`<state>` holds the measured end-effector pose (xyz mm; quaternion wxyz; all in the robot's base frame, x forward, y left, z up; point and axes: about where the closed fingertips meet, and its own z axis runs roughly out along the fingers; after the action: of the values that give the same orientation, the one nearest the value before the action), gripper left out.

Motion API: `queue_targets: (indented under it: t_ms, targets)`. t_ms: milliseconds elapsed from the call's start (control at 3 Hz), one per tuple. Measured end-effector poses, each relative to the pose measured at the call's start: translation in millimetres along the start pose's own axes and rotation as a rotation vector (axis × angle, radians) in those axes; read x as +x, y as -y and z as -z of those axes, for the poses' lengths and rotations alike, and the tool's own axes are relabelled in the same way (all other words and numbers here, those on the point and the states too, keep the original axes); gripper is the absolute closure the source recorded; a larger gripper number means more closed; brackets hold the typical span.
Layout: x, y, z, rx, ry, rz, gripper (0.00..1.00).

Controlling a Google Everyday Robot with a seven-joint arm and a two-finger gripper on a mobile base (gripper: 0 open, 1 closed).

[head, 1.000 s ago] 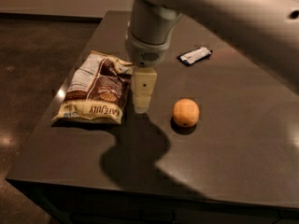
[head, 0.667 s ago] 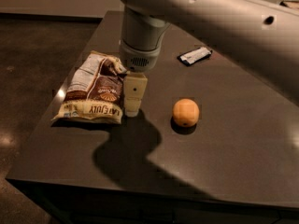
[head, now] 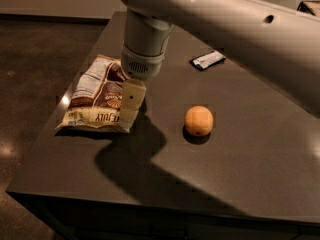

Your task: Move brown chip bag near rxbar blueberry

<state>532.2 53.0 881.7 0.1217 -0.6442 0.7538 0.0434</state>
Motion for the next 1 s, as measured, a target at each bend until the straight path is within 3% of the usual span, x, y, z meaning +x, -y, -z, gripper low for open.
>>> queue_targets:
  t_ms: [667,1000]
  targets:
    - [-11.5,-6.9,-13.1,0.006,0.025,-0.156,0.0]
    - [-19.5,-14.2,-18.6,-0.005,0.035,-0.197,0.0]
